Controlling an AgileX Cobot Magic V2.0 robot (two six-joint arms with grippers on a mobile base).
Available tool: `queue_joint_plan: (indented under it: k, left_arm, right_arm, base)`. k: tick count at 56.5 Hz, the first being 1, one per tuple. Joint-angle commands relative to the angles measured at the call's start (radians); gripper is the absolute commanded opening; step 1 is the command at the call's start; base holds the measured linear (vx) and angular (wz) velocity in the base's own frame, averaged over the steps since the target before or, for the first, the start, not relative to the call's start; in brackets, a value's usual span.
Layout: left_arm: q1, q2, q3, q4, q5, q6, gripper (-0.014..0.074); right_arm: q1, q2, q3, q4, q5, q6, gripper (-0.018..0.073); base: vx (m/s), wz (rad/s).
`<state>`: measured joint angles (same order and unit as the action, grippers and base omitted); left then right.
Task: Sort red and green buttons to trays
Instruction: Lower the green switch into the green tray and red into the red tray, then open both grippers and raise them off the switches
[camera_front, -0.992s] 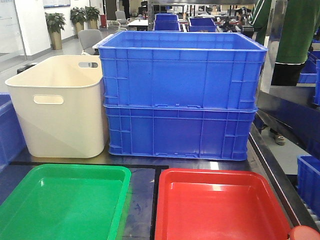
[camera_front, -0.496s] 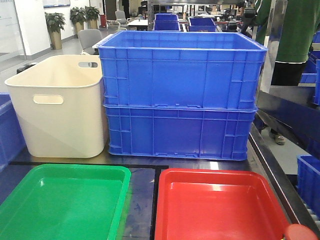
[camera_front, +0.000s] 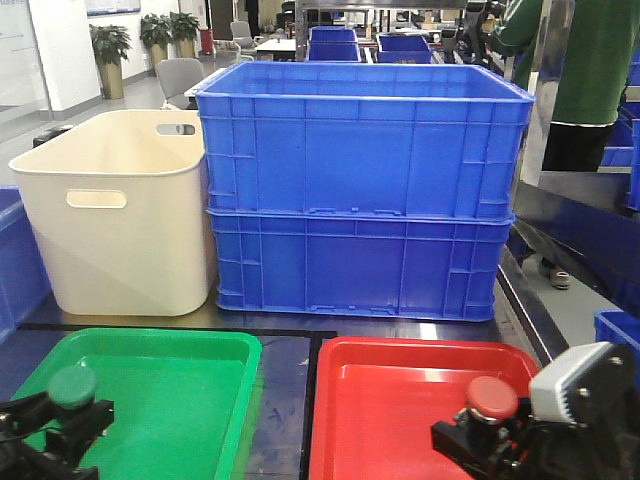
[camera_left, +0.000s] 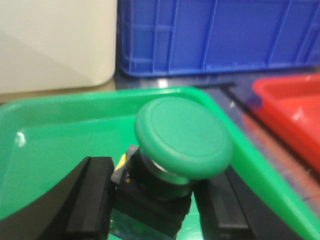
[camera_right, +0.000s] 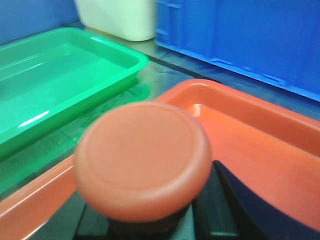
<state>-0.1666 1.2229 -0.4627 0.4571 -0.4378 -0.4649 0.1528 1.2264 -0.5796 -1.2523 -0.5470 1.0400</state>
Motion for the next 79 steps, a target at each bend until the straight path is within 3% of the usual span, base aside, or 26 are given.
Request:
queue_joint_plan:
  k: [1, 10, 17, 25, 31, 38, 45, 60, 65, 70, 72, 75, 79]
  left_arm:
    - [-0.005, 0.05, -0.049, -0.014, -0.112, 0.05, 0.0025]
    - [-0.005, 0.119, -0.049, -0.01, -0.186, 0.054, 0.0132]
    - [-0.005, 0.157, -0.049, -0.01, -0.231, 0.059, 0.0262]
    - [-0.005, 0.188, -0.049, -0.011, -0.256, 0.059, 0.0426]
    - [-0.005, 0.195, -0.049, -0.018, -0.265, 0.059, 0.0501]
    - [-0.005, 0.194, -0.049, -0.018, -0.279, 0.059, 0.0532]
    - [-0.005, 0.174, -0.049, -0.018, -0.283, 0.059, 0.0532]
    - [-0.004, -0.023, -0.048, -0.017, -0.271, 0.059, 0.0526]
    - [-0.004, -0.129, -0.048, -0.017, -0.244, 0.05, 0.0496]
    - [-0.004, -0.244, -0.047, -0.016, -0.166, 0.019, 0.0402]
    - [-0.004, -0.3, -0.047, -0.009, -0.102, -0.014, 0.0347]
    - [-0.005, -0.375, -0.043, -0.008, -0.007, -0.061, 0.0232]
    - [-0.005, -0.483, -0.042, -0.008, 0.201, -0.105, 0.0039]
  right_arm:
    - [-0.004, 0.049, -0.039, 0.12, -0.094, -0.153, -0.0006]
    - [-0.004, 0.148, -0.039, 0.286, -0.126, -0.356, 0.0024]
    - [-0.004, 0.205, -0.039, 0.328, -0.172, -0.483, 0.0109]
    - [-0.004, 0.249, -0.039, 0.326, -0.23, -0.494, 0.0293]
    - [-0.004, 0.261, -0.039, 0.327, -0.244, -0.494, 0.0464]
    - [-0.004, 0.26, -0.039, 0.342, -0.246, -0.494, 0.0623]
    - [-0.004, 0.256, -0.039, 0.352, -0.261, -0.494, 0.0674]
    - [-0.006, 0.09, -0.039, 0.353, -0.25, -0.491, 0.062]
    - [-0.006, 0.004, -0.039, 0.353, -0.23, -0.459, 0.0559]
    - [-0.006, -0.1, -0.039, 0.336, -0.151, -0.374, 0.0433]
    - [-0.006, -0.147, -0.039, 0.317, -0.107, -0.322, 0.0343]
    - [-0.006, -0.213, -0.037, 0.273, -0.032, -0.229, 0.0202]
    - [-0.006, -0.308, -0.026, 0.168, 0.072, -0.056, -0.0018]
  base:
    - [0.0, 0.0]
    - [0.0, 0.0]
    - [0.0, 0.0]
    - [0.0, 0.0]
    - [0.0, 0.0]
    - [0.0, 0.0]
    - [0.0, 0.0]
    - [0.0, 0.0]
    - [0.0, 0.0]
    - [0.0, 0.0]
    - [0.0, 0.0]
    - [0.0, 0.0]
    - [0.0, 0.0]
